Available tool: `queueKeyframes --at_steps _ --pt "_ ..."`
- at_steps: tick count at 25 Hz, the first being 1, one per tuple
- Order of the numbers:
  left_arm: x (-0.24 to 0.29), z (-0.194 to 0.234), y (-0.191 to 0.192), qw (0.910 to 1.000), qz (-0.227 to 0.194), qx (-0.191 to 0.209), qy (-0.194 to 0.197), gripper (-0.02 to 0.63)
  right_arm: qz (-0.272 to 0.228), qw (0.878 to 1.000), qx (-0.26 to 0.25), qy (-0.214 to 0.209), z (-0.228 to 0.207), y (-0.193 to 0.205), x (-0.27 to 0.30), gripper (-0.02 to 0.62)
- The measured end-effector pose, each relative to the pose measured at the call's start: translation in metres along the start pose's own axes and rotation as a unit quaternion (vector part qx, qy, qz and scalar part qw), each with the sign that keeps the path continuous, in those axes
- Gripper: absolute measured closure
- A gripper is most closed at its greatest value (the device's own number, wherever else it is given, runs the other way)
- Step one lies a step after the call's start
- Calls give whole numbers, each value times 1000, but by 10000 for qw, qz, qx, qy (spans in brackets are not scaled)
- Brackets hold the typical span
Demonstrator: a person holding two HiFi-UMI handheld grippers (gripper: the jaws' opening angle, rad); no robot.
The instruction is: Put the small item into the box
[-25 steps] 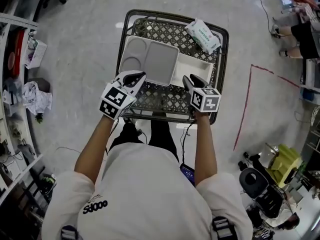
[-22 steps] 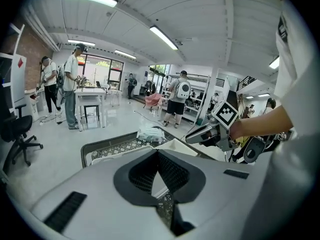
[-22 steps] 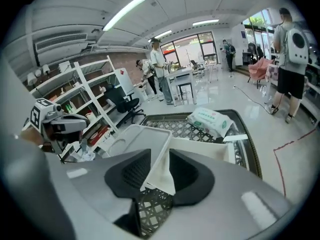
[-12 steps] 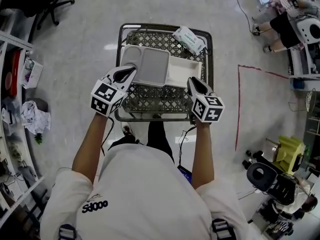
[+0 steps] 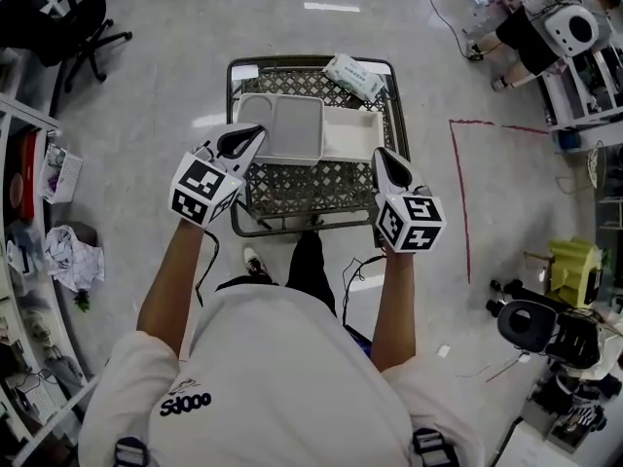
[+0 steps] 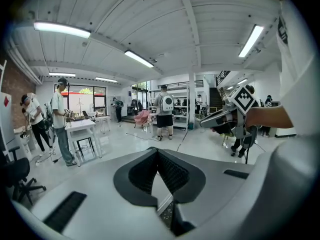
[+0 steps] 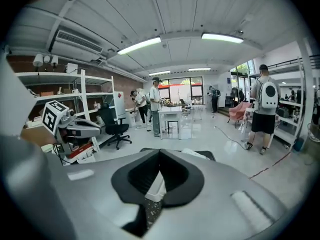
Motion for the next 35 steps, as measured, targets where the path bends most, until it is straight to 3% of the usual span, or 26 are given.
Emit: queueKeyframes --at_steps 14,22,35 --pt "-73 -32 -61 9942 -904 562 166 600 -920 9911 -961 19 88 -63 -89 584" --pt "-104 -53 -105 9855 -1464 804 296 601 -1023 9841 -1450 -76 123 -86 -111 584" --pt "-115 -68 -116 9835 -1539 833 451 600 -1103 9861 -1217 -237 131 -87 -112 584"
Point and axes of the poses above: the fingertips, and each gripper's own axes: x forward along the fingers, z to its left, y out of its underside, the point moved 2 cm from there along -x, backward along the fingers, and after that the axes turned 9 degrees about -y, right-handed, at the moved point
